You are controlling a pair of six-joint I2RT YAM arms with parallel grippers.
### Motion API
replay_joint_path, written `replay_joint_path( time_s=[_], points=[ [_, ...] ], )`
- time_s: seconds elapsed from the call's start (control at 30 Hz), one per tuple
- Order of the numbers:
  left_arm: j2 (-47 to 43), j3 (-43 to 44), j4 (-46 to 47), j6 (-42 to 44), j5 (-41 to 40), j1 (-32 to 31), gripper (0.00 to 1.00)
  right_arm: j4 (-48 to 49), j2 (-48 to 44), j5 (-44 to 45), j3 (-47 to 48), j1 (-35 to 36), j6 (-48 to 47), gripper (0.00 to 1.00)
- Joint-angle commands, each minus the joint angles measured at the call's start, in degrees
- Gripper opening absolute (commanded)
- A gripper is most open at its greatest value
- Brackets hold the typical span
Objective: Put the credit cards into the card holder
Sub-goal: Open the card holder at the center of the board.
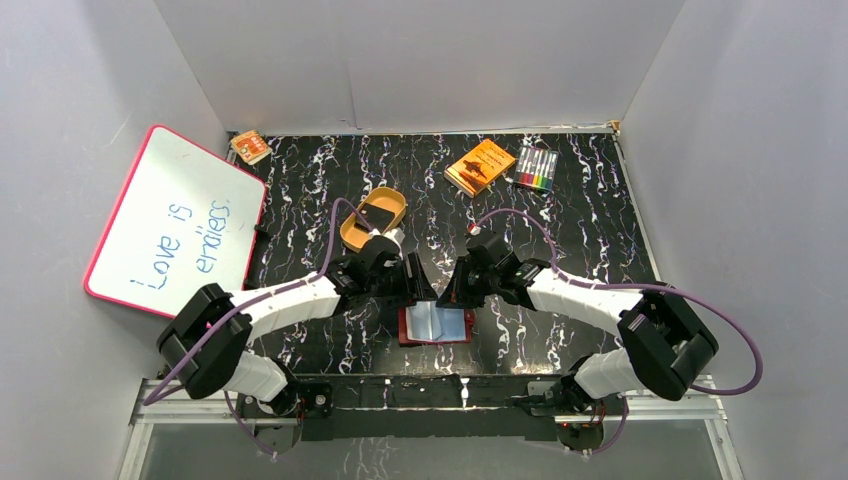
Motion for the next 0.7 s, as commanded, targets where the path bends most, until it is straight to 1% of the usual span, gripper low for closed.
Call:
replay_joint_path(
  time_s=[0.0, 0.1, 0.2, 0.23, 0.53, 0.57, 0.67],
  points=[
    [0.9, 0.3, -0.5, 0.2, 0.4, 0.3, 0.57, 0.9, -1.9, 0.6, 0.1, 0.2, 0.3, 0.00],
    [1.5, 0.5, -0.5, 0.6, 0.3, 0.3, 0.50, 1.0, -1.9, 0.5, -0.2, 0.2, 0.3, 0.00],
    [2.1, 0.8, -1.0, 0.9, 0.2, 0.3, 0.39, 1.0, -2.2, 0.8, -0.3, 0.2, 0.3, 0.00],
    [2.2, 0.7, -1.1, 0.9, 0.1, 0.3, 0.33, 0.9, -2.3, 0.8, -0.4, 0.2, 0.2, 0.00],
    [2.2, 0.2, -1.8, 0.9, -0.8, 0.2, 0.02, 0.7, -2.5, 1.4, -1.0, 0.2, -0.2, 0.00],
    [2.2, 0.1, -1.9, 0.9, -0.9, 0.3, 0.00, 0.5, -2.5, 1.5, -1.0, 0.2, -0.3, 0.00],
    [2.4, -0.1, -2.1, 0.9, -1.2, 0.2, 0.00, -0.6, -2.6, 2.7, -1.0, 0.2, -1.1, 0.00]
  ],
)
